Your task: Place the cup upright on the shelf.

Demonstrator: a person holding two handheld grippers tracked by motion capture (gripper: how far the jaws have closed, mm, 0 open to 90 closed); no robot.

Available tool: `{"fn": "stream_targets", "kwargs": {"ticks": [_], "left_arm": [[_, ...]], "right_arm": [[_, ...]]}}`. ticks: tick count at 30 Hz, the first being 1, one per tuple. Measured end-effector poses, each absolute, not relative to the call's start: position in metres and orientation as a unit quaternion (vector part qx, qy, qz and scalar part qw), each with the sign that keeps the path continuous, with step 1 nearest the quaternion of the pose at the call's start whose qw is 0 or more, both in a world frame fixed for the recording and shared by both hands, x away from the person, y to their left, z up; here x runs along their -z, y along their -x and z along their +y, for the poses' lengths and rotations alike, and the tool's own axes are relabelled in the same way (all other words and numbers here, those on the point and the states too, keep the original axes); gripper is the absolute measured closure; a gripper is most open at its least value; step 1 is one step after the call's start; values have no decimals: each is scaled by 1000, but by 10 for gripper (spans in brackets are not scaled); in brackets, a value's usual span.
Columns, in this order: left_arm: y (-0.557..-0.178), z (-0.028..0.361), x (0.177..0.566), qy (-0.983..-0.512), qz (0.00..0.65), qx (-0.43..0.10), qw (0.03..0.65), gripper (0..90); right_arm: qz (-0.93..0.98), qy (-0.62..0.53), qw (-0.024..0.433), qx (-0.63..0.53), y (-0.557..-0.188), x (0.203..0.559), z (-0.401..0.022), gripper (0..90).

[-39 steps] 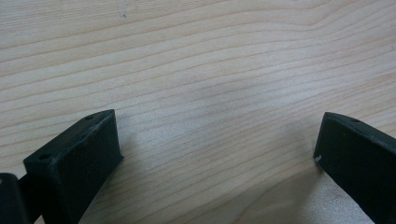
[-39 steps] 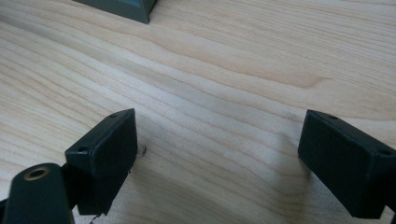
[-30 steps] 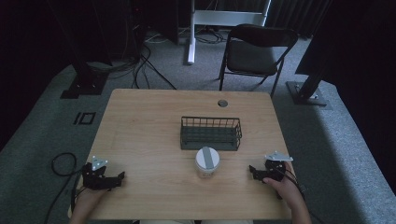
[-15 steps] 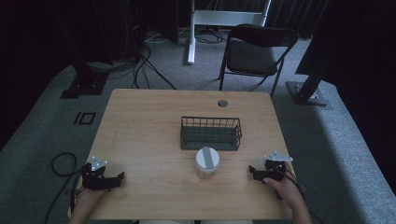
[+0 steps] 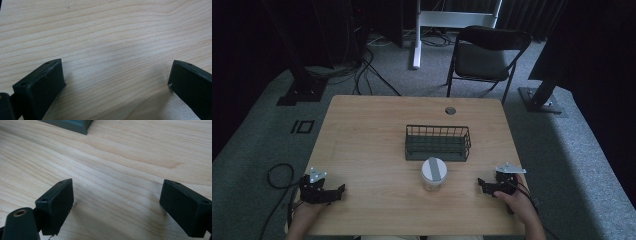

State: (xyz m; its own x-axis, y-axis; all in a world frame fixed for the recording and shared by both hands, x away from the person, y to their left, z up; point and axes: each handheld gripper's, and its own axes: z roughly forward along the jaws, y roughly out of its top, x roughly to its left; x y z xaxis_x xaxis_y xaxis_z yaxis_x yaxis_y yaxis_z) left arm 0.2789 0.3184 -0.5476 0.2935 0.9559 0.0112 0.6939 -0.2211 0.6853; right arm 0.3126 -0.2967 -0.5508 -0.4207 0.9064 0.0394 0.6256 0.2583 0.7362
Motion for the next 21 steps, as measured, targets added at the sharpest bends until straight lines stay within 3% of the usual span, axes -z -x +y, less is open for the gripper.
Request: {"fn": "stream_targets", "kwargs": {"ticks": [21], "left_arm": [[-279,318,548,-749,551,-223,294,6]], "right_arm": [[799,-436,192,-367,-303,536,-269,117]]}}
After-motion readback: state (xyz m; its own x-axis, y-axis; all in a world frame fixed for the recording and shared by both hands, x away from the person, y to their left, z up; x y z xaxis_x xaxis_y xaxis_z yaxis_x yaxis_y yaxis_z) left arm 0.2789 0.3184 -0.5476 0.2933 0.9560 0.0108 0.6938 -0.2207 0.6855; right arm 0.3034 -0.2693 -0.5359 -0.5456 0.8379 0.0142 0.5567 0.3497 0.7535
